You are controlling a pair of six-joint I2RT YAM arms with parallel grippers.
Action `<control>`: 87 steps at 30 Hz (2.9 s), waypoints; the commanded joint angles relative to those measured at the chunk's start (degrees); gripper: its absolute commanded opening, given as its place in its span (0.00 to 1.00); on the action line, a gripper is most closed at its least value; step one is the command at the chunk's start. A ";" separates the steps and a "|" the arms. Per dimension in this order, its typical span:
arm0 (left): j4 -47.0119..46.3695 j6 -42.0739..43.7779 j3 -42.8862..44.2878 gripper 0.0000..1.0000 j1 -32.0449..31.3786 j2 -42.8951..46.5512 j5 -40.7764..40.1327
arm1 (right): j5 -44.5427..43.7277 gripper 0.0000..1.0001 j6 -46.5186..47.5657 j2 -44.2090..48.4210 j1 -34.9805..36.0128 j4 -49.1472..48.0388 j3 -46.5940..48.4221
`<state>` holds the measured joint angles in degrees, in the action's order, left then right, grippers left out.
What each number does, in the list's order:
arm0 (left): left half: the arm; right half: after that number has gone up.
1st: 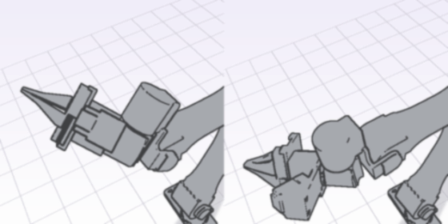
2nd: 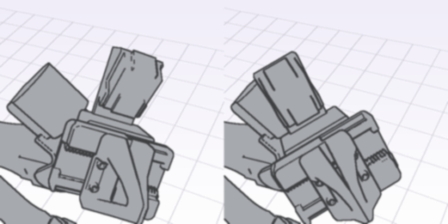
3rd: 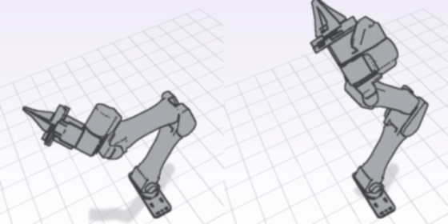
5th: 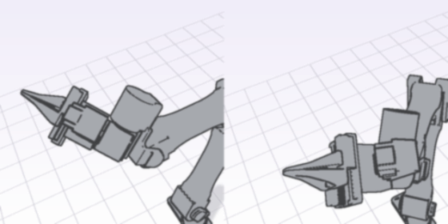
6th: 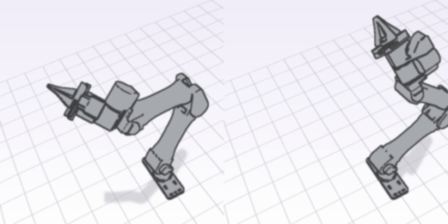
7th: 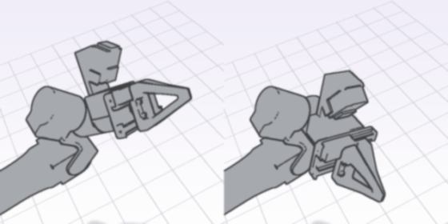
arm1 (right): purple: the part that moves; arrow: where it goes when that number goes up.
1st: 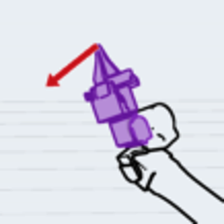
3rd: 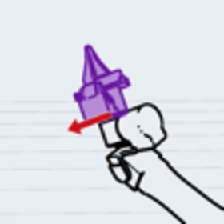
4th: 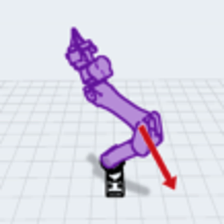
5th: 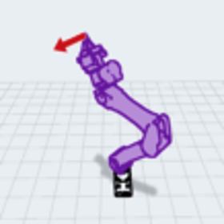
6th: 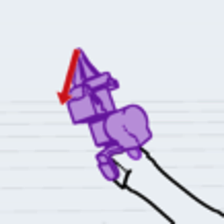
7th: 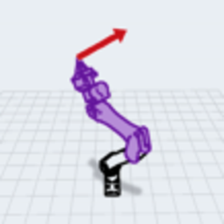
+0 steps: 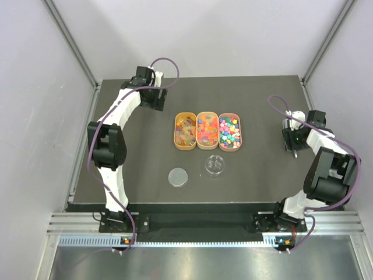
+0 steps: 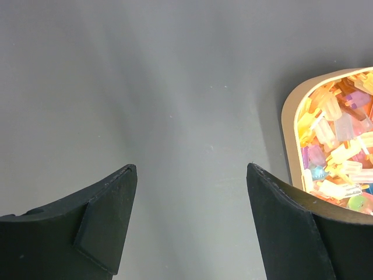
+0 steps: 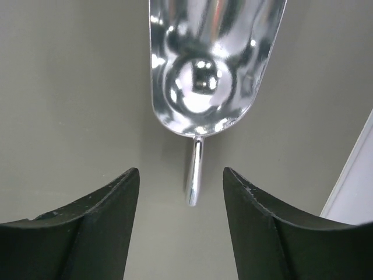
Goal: Pack the candies
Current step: Pick up the spatula from the center of the board, then adjust the spatula.
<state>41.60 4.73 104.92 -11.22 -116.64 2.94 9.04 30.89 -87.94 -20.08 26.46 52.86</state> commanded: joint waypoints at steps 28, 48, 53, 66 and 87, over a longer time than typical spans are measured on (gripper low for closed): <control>-2.92 -0.25 11.08 0.81 -2.49 -0.35 7.41 | 0.71 0.00 13.73 10.05 3.27 8.41 10.90; -45.77 -42.38 4.94 0.64 -4.24 3.00 55.86 | 5.73 0.00 15.34 -2.85 36.51 29.09 41.97; -34.50 -32.96 4.50 0.63 -6.26 2.56 53.93 | 5.99 0.00 14.19 -4.52 38.44 28.12 45.92; -32.20 -29.17 2.65 0.54 -8.11 2.20 52.78 | 3.80 0.00 14.90 -6.89 44.95 26.72 49.88; -21.21 -18.62 8.99 0.50 -6.79 4.84 47.16 | 0.28 0.00 15.43 -7.24 43.98 24.35 44.61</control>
<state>21.12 -14.48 112.53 -18.09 -114.87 48.99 9.54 46.48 -95.22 24.21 54.04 95.57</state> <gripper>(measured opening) 0.504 0.051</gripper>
